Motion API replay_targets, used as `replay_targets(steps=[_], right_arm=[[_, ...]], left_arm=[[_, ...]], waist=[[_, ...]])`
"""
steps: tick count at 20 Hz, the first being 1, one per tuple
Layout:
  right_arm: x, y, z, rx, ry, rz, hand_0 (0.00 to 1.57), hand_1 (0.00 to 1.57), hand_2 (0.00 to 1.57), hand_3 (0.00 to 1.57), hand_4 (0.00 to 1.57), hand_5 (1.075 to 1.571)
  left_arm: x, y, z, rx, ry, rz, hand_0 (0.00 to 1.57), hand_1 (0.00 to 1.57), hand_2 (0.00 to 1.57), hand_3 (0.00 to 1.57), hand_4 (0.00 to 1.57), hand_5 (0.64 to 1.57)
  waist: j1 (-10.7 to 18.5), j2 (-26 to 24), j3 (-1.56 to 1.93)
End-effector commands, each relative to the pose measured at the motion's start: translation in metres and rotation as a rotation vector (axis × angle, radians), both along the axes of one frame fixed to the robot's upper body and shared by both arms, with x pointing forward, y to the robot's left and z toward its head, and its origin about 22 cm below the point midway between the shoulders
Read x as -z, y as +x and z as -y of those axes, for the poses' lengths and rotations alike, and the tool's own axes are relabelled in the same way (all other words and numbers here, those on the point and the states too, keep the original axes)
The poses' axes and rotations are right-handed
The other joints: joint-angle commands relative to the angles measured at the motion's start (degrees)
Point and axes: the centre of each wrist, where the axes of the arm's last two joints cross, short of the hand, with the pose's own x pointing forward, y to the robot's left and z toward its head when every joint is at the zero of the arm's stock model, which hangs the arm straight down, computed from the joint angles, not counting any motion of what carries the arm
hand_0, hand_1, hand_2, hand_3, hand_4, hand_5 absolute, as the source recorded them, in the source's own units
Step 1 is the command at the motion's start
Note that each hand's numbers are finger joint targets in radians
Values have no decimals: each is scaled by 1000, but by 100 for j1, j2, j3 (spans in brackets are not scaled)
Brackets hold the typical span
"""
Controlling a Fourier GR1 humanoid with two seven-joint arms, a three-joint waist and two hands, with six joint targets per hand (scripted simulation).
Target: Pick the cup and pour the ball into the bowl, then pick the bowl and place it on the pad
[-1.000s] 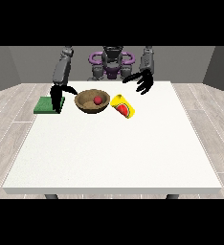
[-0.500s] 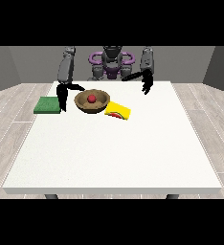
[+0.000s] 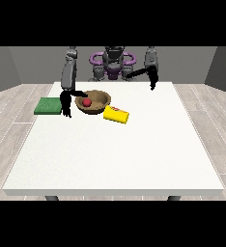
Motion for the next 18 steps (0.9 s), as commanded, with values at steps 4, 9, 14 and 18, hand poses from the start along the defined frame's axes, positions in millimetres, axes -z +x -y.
replay_targets(steps=[4, 9, 14, 18], right_arm=[[-4, 18, -35, -10, 54, -45, 0, 0, 0, 0, 242, 1532], [-13, 25, -35, -19, 74, -129, 0, 0, 0, 0, 362, 1546], [3, 21, -85, -28, 90, -151, 0, 0, 0, 0, 366, 1547], [19, 8, -60, 21, -85, -326, 1570, 1570, 1571, 823, 656, 1570]], left_arm=[[-23, 1, 11, 30, 23, 44, 0, 0, 0, 0, 0, 1561], [17, -8, -14, 16, 14, -97, 0, 0, 0, 0, 0, 1564], [11, -4, -27, -9, -3, -68, 0, 0, 0, 0, 0, 1564], [2, 0, -20, 2, -20, -13, 0, 0, 0, 0, 0, 1567]], waist=[[283, 224, 103], [130, -421, 101], [79, -373, 102], [133, -36, 98]])
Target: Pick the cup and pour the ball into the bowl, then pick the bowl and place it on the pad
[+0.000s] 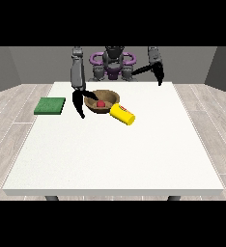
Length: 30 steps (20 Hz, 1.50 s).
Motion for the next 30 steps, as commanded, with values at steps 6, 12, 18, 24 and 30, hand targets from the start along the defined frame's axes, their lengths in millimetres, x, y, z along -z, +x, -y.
replay_targets(steps=[6, 12, 18, 24, 30], right_arm=[[8, -9, 29, 51, -189, -252, 1571, 1571, 1571, 1571, 1034, 1551], [-23, 17, -5, 15, -238, -295, 1571, 1571, 1571, 1571, 1020, 1552], [-57, 34, 19, 1, -172, -366, 1571, 1571, 1571, 1571, 1048, 1553], [-77, 21, 93, 55, -176, -311, 1571, 1571, 1571, 1571, 1058, 1559], [-72, 2, 123, -16, -196, -269, 1571, 1571, 1571, 1571, 1058, 1559]], left_arm=[[10, -1, -21, -35, -13, -39, 0, 0, 0, 0, 0, 1569], [36, -1, -64, -129, -53, -87, 0, 0, 0, 0, 0, 1570], [28, 2, -66, -143, -46, -146, 0, 0, 0, 0, 0, 1570], [46, -12, -70, -149, -26, -146, 0, 0, 0, 0, 0, 1569], [66, -15, -72, -215, -55, -76, 0, 0, 0, 0, 0, 1565]], waist=[[10, -121, 62], [-505, -548, 62], [-574, -873, 66], [-601, -767, 68], [-1030, -388, 66]])
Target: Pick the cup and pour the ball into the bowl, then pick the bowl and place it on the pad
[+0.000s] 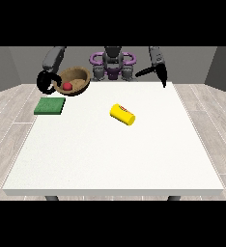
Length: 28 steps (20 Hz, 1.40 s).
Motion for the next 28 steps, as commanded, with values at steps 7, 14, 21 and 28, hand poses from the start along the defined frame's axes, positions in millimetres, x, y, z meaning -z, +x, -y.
replay_targets(steps=[7, 14, 21, 28], right_arm=[[-37, -22, 91, 76, 105, 195, 1571, 1571, 1571, 1441, 1024, 1562], [-53, -57, 149, 122, -26, 330, 1571, 1571, 1571, 351, 1024, 1569], [-63, -62, 165, 166, -85, 373, 1571, 1571, 1571, 0, 1034, 1569], [-106, -62, 186, 144, 35, 391, 1571, 1571, 1571, 0, 836, 1569]], left_arm=[[-39, 16, 42, 59, 25, 217, 0, 0, 0, 0, 0, 1565], [-73, 6, 41, 60, 56, 361, 0, 0, 0, 0, 0, 1563], [-96, -16, 57, 52, 53, 417, 0, 0, 0, 0, 0, 1564], [-95, -33, 70, 68, 31, 405, 0, 0, 0, 0, 0, 1565]], waist=[[196, 1273, 8], [340, 2019, 12], [434, 2305, 15], [310, 2250, 13]])
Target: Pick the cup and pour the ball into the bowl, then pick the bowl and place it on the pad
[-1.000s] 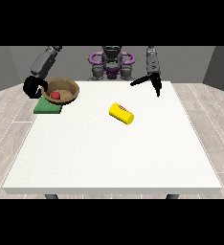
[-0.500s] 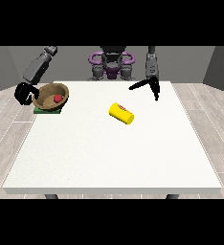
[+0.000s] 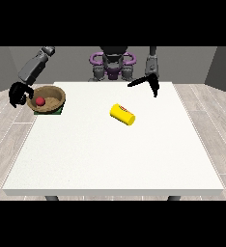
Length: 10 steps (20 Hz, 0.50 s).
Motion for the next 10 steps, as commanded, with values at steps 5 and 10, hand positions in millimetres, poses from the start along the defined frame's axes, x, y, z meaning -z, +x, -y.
replay_targets(steps=[5, 10], right_arm=[[-5, -5, 9, 22, 66, -47, 1571, 1571, 1571, 489, 739, 1570], [23, -10, 0, -8, 3, -125, 1571, 1571, 1571, 927, 711, 1570]], left_arm=[[7, -11, -7, 23, 0, -42, 0, 0, 0, 0, 0, 1566], [12, -14, -12, 39, -25, -67, 0, 0, 0, 0, 0, 1566]], waist=[[80, -168, -7], [124, -412, -7]])
